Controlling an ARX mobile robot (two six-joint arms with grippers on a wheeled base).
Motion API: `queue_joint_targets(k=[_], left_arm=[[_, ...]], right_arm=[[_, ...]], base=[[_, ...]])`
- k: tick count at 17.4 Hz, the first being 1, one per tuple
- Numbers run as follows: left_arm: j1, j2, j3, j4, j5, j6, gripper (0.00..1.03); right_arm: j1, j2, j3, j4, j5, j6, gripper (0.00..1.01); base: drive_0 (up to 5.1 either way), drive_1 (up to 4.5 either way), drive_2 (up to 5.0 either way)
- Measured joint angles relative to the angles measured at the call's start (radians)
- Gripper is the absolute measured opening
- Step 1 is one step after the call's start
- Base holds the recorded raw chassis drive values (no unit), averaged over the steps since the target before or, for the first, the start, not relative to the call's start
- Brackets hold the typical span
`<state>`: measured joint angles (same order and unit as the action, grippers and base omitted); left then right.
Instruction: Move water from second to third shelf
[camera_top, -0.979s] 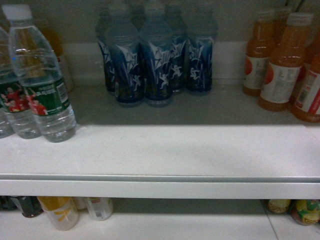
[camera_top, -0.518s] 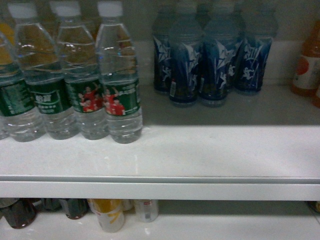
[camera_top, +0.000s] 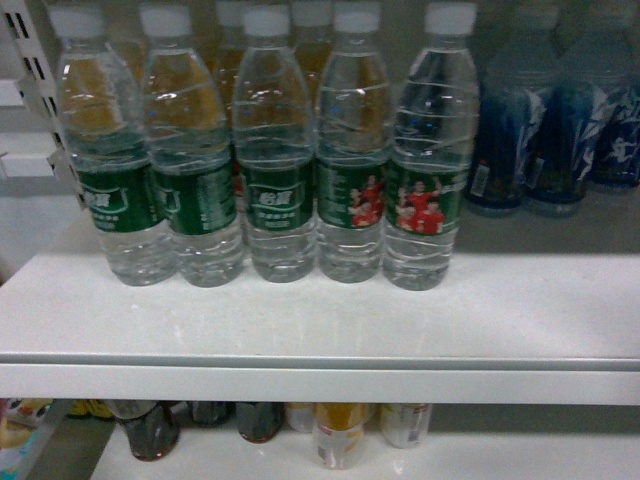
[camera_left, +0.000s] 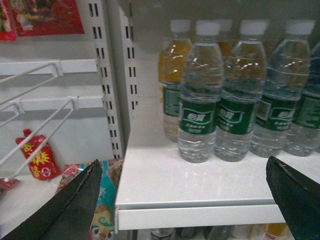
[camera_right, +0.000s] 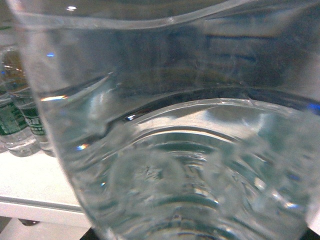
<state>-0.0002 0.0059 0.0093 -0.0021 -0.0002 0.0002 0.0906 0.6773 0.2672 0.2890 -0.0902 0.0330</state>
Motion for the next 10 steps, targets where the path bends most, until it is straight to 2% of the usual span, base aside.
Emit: queue_joint_targets(k=[6,7,8,9,10], left_arm=[[0.0,0.0,0.0,-0.002,0.0,0.0,0.98],[0.0,0.0,0.0,-0.001,0.0,0.0,0.98],[0.0,0.0,0.0,0.002,-0.003,0.0,0.98],[0.0,0.0,0.0,-0.002,-0.002,0.0,0.98],[0.0,0.0,0.0,-0.002,-0.002,0.0,0.98]], right_arm=[[0.0,0.0,0.0,0.004,0.0,0.0,0.41],[0.0,0.0,0.0,0.0,0.001,0.0,0.41],[0.006,-0.005,0.0,0.003,-0.023,0.0,0.41],[0.0,-0.005,0.0,0.002,0.002,0.0,0.41],[0.0,-0.005,0.0,0.0,0.002,0.0,0.41]], base=[[-5.0,2.49,2.5],[0.0,0.0,0.0],[0.0,0.0,0.0],[0.0,0.0,0.0],[0.0,0.0,0.0]])
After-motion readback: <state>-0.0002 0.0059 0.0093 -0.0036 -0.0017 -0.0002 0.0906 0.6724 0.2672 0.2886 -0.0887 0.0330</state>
